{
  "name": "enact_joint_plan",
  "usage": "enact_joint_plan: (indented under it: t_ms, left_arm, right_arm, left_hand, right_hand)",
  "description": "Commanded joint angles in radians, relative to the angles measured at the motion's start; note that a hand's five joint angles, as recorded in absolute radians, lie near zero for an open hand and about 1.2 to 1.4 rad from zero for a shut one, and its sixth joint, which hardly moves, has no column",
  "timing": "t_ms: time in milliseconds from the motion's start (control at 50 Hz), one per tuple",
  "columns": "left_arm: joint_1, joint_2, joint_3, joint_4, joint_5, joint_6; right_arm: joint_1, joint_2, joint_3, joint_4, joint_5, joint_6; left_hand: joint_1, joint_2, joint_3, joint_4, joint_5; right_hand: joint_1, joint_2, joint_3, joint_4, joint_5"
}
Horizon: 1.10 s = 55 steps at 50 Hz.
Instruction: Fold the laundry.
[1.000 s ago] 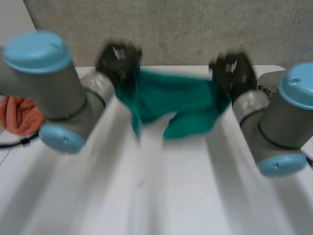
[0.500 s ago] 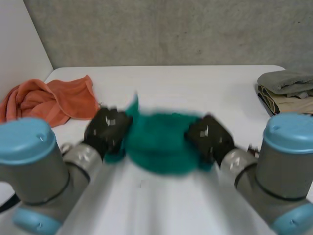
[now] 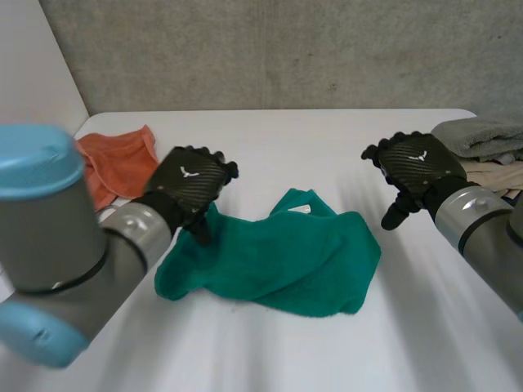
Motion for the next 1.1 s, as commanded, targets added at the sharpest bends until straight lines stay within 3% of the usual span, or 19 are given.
enact_joint_plan:
  t_ms: [20, 160, 280, 340, 360, 380, 420, 600, 700, 820, 840, 900, 920, 1040, 1100]
  left_arm:
    - [-0.003, -0.245, 0.278, -0.226, -0.009, -0.015]
    - [0.018, -0.403, 0.458, -0.341, -0.041, -0.006]
    - [0.026, -0.438, 0.498, -0.387, -0.077, 0.015]
    - [0.021, -0.432, 0.498, -0.378, -0.075, 0.014]
    - [0.020, -0.428, 0.498, -0.372, -0.074, 0.012]
    - [0.017, -0.420, 0.496, -0.357, -0.069, 0.006]
    - [0.013, -0.411, 0.493, -0.340, -0.065, -0.003]
    - [0.003, -0.395, 0.489, -0.262, 0.000, -0.038]
    - [0.001, -0.415, 0.495, -0.245, 0.075, -0.063]
    - [-0.016, -0.454, 0.507, -0.238, 0.110, -0.084]
    - [-0.019, -0.458, 0.509, -0.238, 0.110, -0.086]
    - [-0.019, -0.461, 0.524, -0.232, 0.110, -0.084]
    - [-0.014, -0.455, 0.536, -0.217, 0.106, -0.084]
    - [0.010, -0.370, 0.613, -0.084, 0.012, -0.078]
    - [0.033, -0.296, 0.648, 0.056, -0.021, -0.089]
  right_arm:
    - [-0.048, 0.207, -0.190, 0.236, -0.053, 0.002]
    - [-0.071, 0.347, -0.320, 0.359, -0.165, 0.002]
    - [-0.048, 0.413, -0.364, 0.363, -0.156, -0.001]
    - [-0.027, 0.441, -0.392, 0.360, -0.140, 0.003]
    - [-0.022, 0.442, -0.399, 0.359, -0.137, 0.005]
    - [-0.011, 0.439, -0.409, 0.344, -0.133, 0.009]
    - [-0.007, 0.426, -0.409, 0.305, -0.131, 0.016]
    - [0.059, 0.101, -0.262, 0.178, -0.168, -0.038]
    - [0.093, -0.066, -0.165, 0.218, -0.287, -0.073]
    - [0.102, -0.160, -0.119, 0.241, -0.395, -0.096]
    - [0.102, -0.165, -0.120, 0.242, -0.403, -0.096]
    - [0.102, -0.165, -0.126, 0.244, -0.400, -0.102]
    - [0.099, -0.160, -0.130, 0.242, -0.392, -0.104]
    - [0.073, -0.012, -0.264, 0.215, -0.234, -0.170]
    - [0.078, 0.056, -0.387, 0.158, -0.147, -0.194]
  left_hand:
    - [-0.035, -0.032, -0.032, -0.025, -0.017]
    - [-0.053, -0.050, -0.050, -0.043, -0.035]
    - [-0.076, -0.073, -0.073, -0.067, -0.058]
    - [-0.103, -0.099, -0.099, -0.093, -0.085]
    - [-0.109, -0.105, -0.105, -0.099, -0.091]
    - [-0.120, -0.117, -0.117, -0.111, -0.102]
    - [-0.120, -0.117, -0.117, -0.111, -0.102]
    - [-0.153, -0.150, -0.150, -0.144, -0.135]
    - [-0.153, -0.150, -0.150, -0.144, -0.135]
    - [-0.147, -0.144, -0.144, -0.137, -0.129]
    - [-0.083, -0.080, -0.080, -0.073, -0.065]
    - [0.579, 0.582, 0.582, 0.589, 0.597]
    - [0.988, 0.991, 0.992, 0.998, 1.006]
    - [1.068, 1.072, 1.072, 1.078, 1.086]
    - [1.068, 1.072, 1.072, 1.078, 1.086]
  right_hand:
    - [-0.059, -0.077, -0.041, -0.046, -0.018]
    - [-0.080, -0.098, -0.061, -0.066, -0.039]
    - [-0.047, -0.065, -0.029, -0.034, -0.007]
    - [0.324, 0.306, 0.342, 0.337, 0.364]
    - [0.596, 0.578, 0.614, 0.609, 0.636]
    - [1.064, 1.046, 1.082, 1.077, 1.104]
    - [1.069, 1.051, 1.087, 1.082, 1.109]
    - [1.069, 1.051, 1.087, 1.082, 1.109]
    - [1.069, 1.051, 1.087, 1.082, 1.109]
    - [1.069, 1.051, 1.087, 1.082, 1.109]
    - [1.069, 1.051, 1.087, 1.082, 1.109]
    - [1.069, 1.051, 1.087, 1.082, 1.109]
    - [1.069, 1.051, 1.087, 1.082, 1.109]
    - [1.069, 1.051, 1.087, 1.082, 1.109]
    - [1.069, 1.051, 1.087, 1.082, 1.109]
